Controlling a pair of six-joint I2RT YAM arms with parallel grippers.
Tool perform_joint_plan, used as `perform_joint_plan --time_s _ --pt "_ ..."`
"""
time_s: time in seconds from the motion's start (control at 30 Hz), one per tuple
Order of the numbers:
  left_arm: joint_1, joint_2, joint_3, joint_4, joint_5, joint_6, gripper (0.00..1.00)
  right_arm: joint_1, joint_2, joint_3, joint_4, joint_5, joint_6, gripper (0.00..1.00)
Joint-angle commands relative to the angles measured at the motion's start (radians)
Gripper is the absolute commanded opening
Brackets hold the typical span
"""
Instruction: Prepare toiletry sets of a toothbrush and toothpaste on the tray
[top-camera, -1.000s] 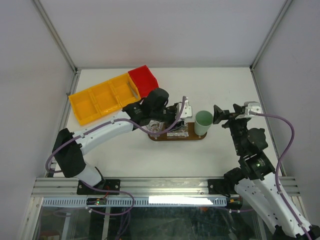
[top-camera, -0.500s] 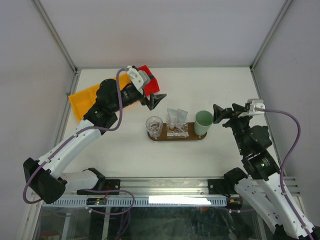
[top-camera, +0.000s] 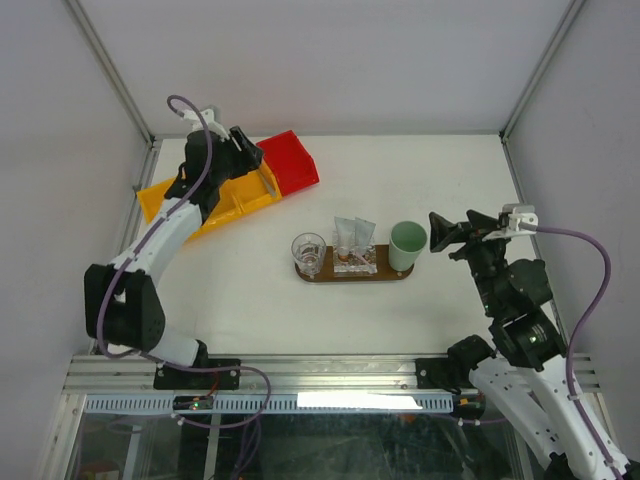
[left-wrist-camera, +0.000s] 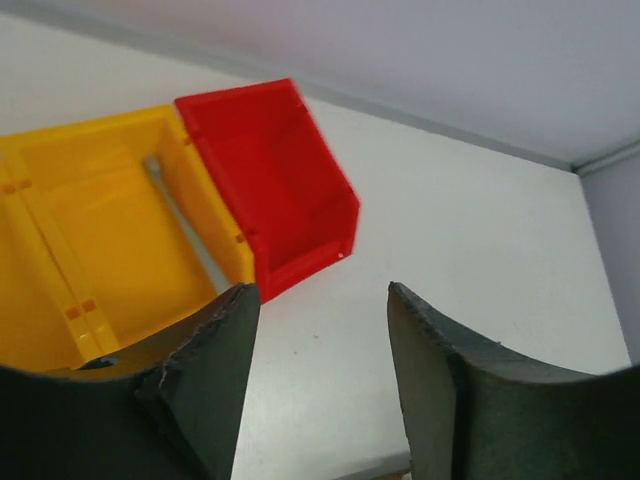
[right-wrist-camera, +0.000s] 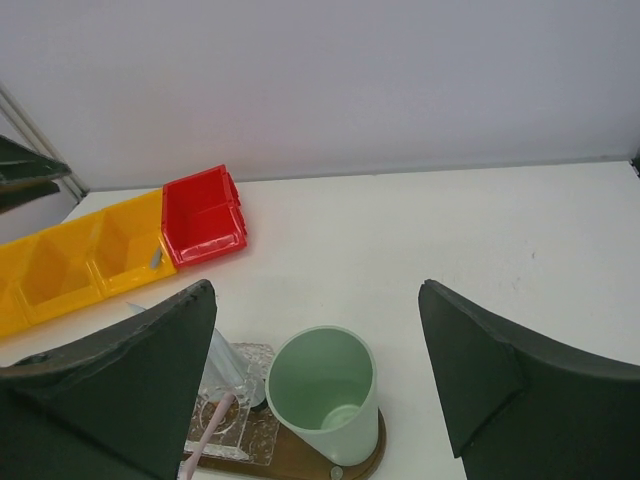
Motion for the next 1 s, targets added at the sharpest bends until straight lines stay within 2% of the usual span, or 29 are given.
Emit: perform_joint_plan --time_s 0.0,0.17,0.23,0.37,0.5,0.87,0.97 --pt "0.022 0.144 0.115 -0.128 -0.125 -0.195 0.51 -0.004 -0.030 0.033 0.009 -0.006 0.006 0.86" --pt "0.040 0.311 0.222 -0.185 -0.158 -0.222 0.33 -0.003 -0.060 0.024 0.007 -0.010 0.004 0.86" --pt "0.041 0.370 0.260 -0.199 -0.148 -0.219 0.31 -0.003 -0.070 0.021 0.007 -0.003 0.005 0.86" --pt "0.039 0.441 0.269 -0.218 -0.121 -0.227 0.31 -0.002 -0.076 0.016 0.012 -0.008 0.007 0.86" --pt "0.021 0.474 0.253 -0.216 -0.094 -0.214 0.37 -0.002 -0.078 0.012 0.013 -0.011 0.008 0.86" --pt "-0.014 0.473 0.194 -0.142 -0.067 -0.209 0.44 -0.004 -0.074 0.001 0.018 -0.011 0.013 0.86" --pt "-0.016 0.469 0.187 -0.154 -0.098 -0.242 0.49 -0.002 -0.076 0.002 0.016 -0.010 0.013 0.86"
